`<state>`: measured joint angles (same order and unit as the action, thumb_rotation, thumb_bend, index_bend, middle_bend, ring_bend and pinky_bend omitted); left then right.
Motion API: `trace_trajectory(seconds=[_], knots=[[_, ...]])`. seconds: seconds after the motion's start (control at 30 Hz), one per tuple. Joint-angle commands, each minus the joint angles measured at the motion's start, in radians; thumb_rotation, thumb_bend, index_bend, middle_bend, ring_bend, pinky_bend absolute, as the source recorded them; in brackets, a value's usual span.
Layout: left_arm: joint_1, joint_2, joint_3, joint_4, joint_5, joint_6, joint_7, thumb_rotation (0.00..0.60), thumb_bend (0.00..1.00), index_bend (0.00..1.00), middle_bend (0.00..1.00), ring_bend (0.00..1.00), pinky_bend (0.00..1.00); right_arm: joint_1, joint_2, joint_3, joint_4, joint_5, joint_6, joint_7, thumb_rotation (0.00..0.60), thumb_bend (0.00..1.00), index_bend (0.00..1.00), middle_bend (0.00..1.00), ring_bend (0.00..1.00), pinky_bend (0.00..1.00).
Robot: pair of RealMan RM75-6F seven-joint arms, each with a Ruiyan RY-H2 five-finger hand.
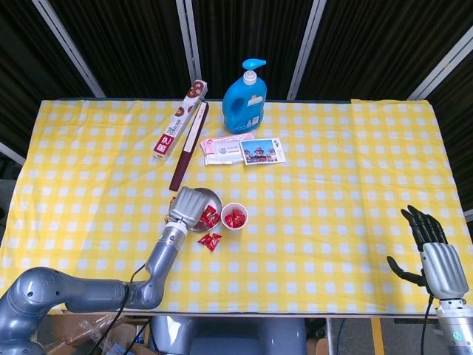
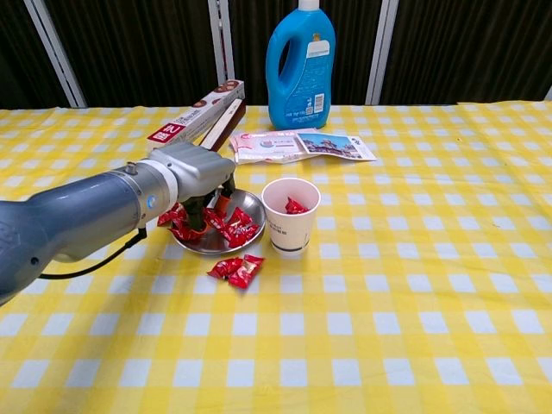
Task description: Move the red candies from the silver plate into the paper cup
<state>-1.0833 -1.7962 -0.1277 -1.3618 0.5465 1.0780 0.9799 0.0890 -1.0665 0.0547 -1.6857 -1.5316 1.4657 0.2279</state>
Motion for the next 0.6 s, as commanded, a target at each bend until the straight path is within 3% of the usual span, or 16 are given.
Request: trace_trajectory(seconds=[0.03,0.37,0.6], knots=[[0.003,0.018,-0.013,-0.017,0.011,0.008,-0.004,0.600,0.46,0.61,0.69,0.90,0.95,0.000,0.000,0.000,0.001,-0.001,0.001,-0.001,0.600,0.36,0.00,0.00,0.00,0.00],[-0.016,0.129,-0.084,-0.184,0.012,0.049,0.029,0.600,0.46,0.61,0.69,0.90,0.95,0.000,-0.001,0.001,0.000,0.000,0.002,0.000,0.600,0.36,0.00,0.00,0.00,0.00],[-0.074,0.147,-0.133,-0.252,-0.035,0.035,0.076,0.600,0.46,0.61,0.69,0.90,0.95,0.000,-0.001,0.001,-0.002,-0.001,0.001,-0.002,0.600,0.36,0.00,0.00,0.00,0.00]])
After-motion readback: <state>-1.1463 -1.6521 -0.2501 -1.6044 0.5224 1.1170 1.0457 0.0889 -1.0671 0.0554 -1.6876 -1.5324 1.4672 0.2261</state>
